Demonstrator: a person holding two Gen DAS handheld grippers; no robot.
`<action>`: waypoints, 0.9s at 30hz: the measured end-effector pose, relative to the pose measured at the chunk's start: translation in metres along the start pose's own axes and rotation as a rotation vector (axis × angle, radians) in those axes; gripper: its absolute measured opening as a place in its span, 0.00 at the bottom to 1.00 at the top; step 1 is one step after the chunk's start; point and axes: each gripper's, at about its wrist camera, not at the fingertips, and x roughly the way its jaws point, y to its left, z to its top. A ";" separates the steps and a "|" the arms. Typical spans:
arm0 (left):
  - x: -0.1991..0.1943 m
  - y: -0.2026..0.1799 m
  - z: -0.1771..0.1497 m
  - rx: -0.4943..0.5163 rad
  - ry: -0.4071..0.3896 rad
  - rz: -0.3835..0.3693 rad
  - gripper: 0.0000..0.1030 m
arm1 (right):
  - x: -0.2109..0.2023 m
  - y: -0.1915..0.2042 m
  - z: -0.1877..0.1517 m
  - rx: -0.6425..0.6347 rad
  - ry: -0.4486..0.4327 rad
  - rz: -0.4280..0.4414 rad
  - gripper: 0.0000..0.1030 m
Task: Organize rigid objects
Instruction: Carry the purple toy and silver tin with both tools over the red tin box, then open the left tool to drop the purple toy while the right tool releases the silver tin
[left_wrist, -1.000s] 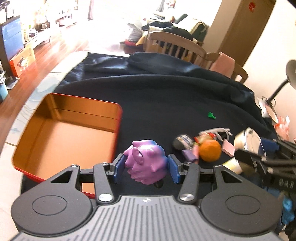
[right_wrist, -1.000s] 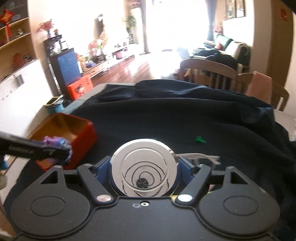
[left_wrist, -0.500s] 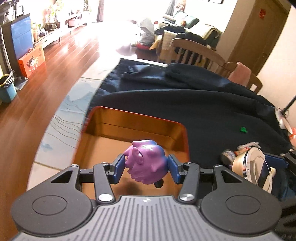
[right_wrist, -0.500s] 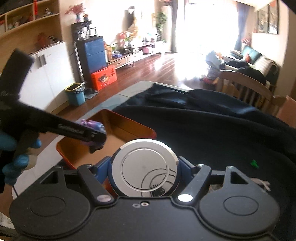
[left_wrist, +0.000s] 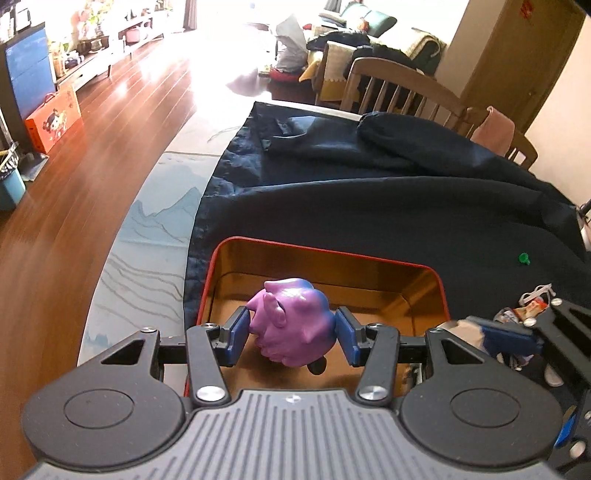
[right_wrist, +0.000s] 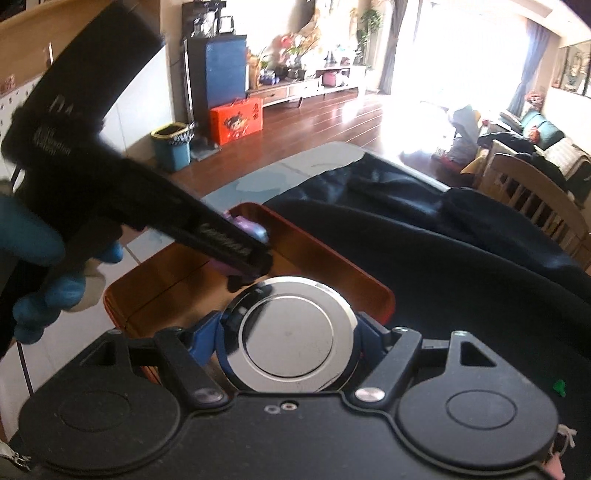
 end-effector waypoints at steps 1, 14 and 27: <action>0.003 0.001 0.002 0.003 0.003 0.001 0.49 | 0.005 0.003 0.002 -0.004 0.007 0.004 0.73; 0.032 0.008 0.007 0.041 0.048 -0.011 0.49 | 0.051 0.017 0.003 0.019 0.122 0.019 0.73; 0.039 -0.003 0.007 0.112 0.064 -0.015 0.49 | 0.064 0.024 0.000 0.042 0.181 -0.015 0.76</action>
